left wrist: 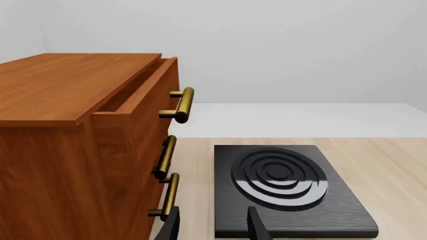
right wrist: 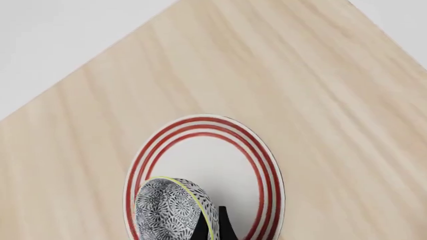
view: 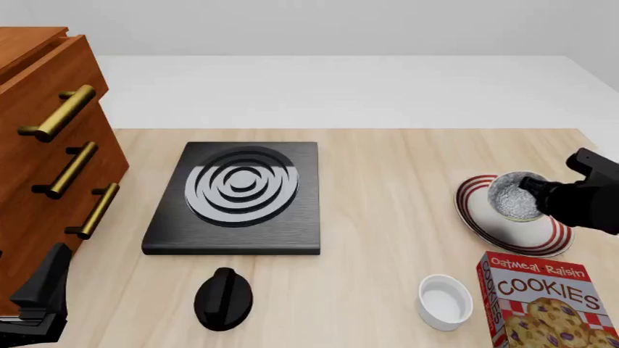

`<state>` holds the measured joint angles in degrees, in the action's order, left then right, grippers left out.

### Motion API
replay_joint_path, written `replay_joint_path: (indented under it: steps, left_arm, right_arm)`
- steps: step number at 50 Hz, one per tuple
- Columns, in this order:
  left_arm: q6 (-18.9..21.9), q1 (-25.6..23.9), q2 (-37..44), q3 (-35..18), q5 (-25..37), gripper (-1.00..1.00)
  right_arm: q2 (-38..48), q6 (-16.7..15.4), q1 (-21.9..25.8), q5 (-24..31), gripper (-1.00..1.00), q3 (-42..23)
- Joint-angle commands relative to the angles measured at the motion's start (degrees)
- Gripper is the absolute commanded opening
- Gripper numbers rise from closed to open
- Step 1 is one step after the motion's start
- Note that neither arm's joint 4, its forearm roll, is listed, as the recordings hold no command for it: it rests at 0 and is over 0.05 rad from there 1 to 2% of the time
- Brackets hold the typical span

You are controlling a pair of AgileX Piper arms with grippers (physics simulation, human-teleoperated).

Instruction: Pick the akita bowl on the ramekin and place it on the plate.

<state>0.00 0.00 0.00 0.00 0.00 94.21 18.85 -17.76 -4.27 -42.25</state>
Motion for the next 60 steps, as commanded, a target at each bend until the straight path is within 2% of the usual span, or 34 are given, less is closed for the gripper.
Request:
replay_joint_path:
  steps: [1, 60]
  left_arm:
    - [0.00, 0.00, 0.00, 0.00, 0.00, 1.00]
    - [0.00, 0.00, 0.00, 0.00, 0.00, 1.00]
  right_arm:
    - [2.89, 0.47, -0.32, -1.06, -1.00, -1.70]
    - [9.99, 1.53, -1.47, -5.40, -1.00, -1.95]
